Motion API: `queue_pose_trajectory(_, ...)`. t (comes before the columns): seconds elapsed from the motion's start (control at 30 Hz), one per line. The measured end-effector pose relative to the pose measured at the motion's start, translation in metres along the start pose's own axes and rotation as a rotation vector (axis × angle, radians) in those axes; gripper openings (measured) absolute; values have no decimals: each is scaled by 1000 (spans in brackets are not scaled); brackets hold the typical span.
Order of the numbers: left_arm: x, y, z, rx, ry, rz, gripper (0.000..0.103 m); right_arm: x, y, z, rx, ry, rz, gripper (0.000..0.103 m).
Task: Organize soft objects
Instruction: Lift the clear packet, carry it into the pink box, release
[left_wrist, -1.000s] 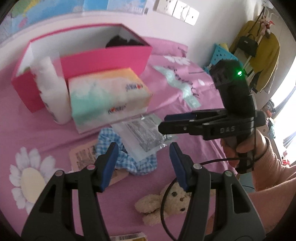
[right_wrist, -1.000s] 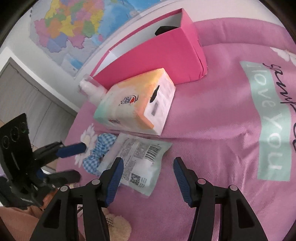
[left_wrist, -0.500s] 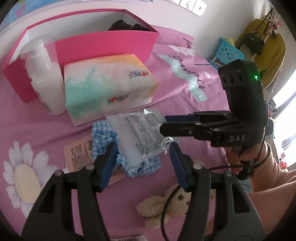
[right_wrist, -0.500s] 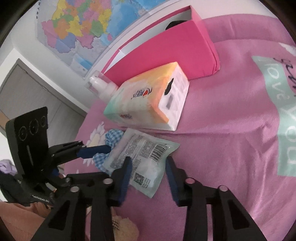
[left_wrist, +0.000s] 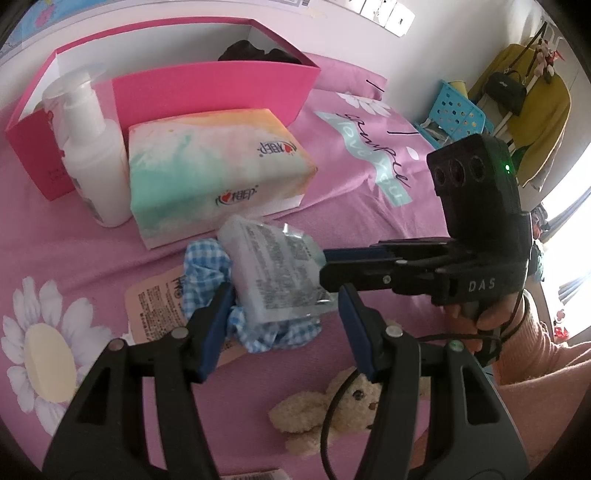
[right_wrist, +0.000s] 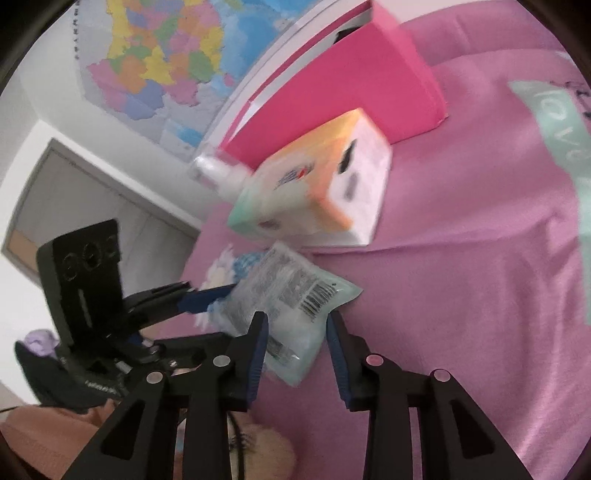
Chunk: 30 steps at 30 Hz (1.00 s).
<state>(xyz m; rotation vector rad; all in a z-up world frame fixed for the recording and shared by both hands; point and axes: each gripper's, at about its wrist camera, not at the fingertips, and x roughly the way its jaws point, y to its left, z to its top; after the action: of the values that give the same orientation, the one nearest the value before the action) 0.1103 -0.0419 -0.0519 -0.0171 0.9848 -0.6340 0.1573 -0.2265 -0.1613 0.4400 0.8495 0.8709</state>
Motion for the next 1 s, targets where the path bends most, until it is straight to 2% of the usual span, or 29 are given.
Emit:
queue_pose_trajectory(0.13, 0, 2, 1, -24, -3, -2, 56, 3, 3, -2, -11, -14, -22, 27)
queue_pose_trajectory(0.23, -1, 4, 0, -44, 0, 20, 37, 1, 1, -1, -2, -32, -16, 19)
queue_pose_trajectory(0.37, -6, 3, -2, -50, -14, 32, 33, -7, 3, 0, -20, -62, 0, 16)
queue_pose_trajectory(0.67, -36, -11, 6, -10, -91, 56, 33, -23, 29, 10, -87, -128, 19, 13)
queue_pose_trajectory(0.83, -51, -16, 27, 8, -139, 44, 37, -40, 46, 26, -141, -179, 23, 13)
queue_pose_trajectory(1.0, -59, -13, 59, 26, -190, 74, 37, -49, 64, 54, -205, -224, 18, 13)
